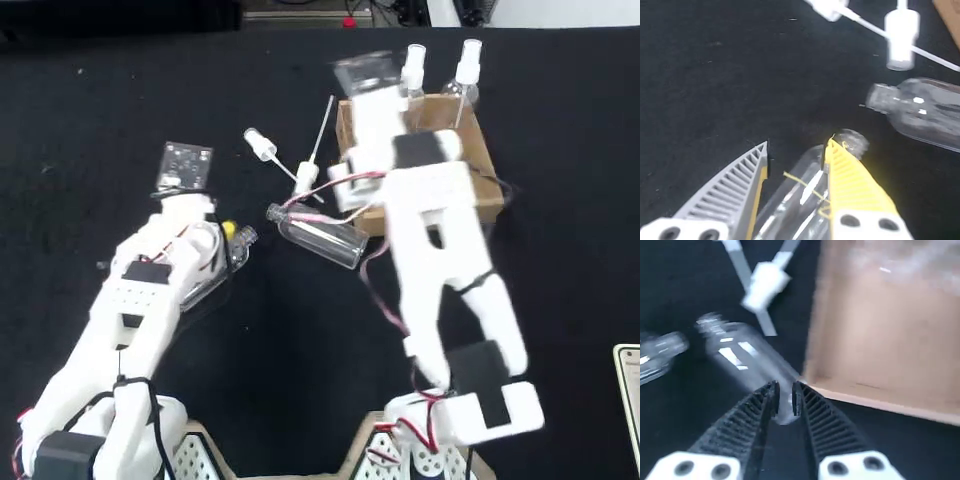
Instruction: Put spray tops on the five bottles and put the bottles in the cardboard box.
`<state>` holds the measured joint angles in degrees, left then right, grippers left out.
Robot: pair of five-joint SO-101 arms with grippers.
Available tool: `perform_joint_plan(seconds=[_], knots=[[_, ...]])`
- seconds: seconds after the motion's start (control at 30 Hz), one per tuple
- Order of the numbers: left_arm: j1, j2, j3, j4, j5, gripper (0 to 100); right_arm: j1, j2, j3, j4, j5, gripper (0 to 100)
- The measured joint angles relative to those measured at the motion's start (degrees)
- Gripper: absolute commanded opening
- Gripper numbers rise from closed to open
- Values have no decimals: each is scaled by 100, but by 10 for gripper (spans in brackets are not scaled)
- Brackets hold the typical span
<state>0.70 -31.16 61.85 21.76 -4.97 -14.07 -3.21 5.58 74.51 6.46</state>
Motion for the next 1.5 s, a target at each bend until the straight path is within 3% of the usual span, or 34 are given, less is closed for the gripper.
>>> perform_joint_plan(seconds=[0.2, 0.33, 0.53, 0.8, 0.87, 1.07, 1.27, 1.5], knots=[[-387, 0, 0, -220, 668, 181, -800, 431, 9, -255, 0, 314], [-571, 0, 0, -308, 1020, 181, -800, 1125, 18, -642, 105, 322], [-580, 0, 0, -325, 1134, 181, -932, 1829, 18, -1257, 1125, 322], [-510, 0, 0, -325, 1134, 181, -1257, 2479, 18, -1345, 2031, 322], [-440, 0, 0, -325, 1134, 181, -1257, 2593, 18, -1345, 2057, 293], [-396, 0, 0, -325, 1134, 181, -1248, 2602, 18, -1345, 1714, 51], [-396, 0, 0, -325, 1134, 181, -1248, 1793, 167, -958, 844, 48], [-396, 0, 0, -325, 1134, 181, -651, 633, 422, 123, 756, 47]])
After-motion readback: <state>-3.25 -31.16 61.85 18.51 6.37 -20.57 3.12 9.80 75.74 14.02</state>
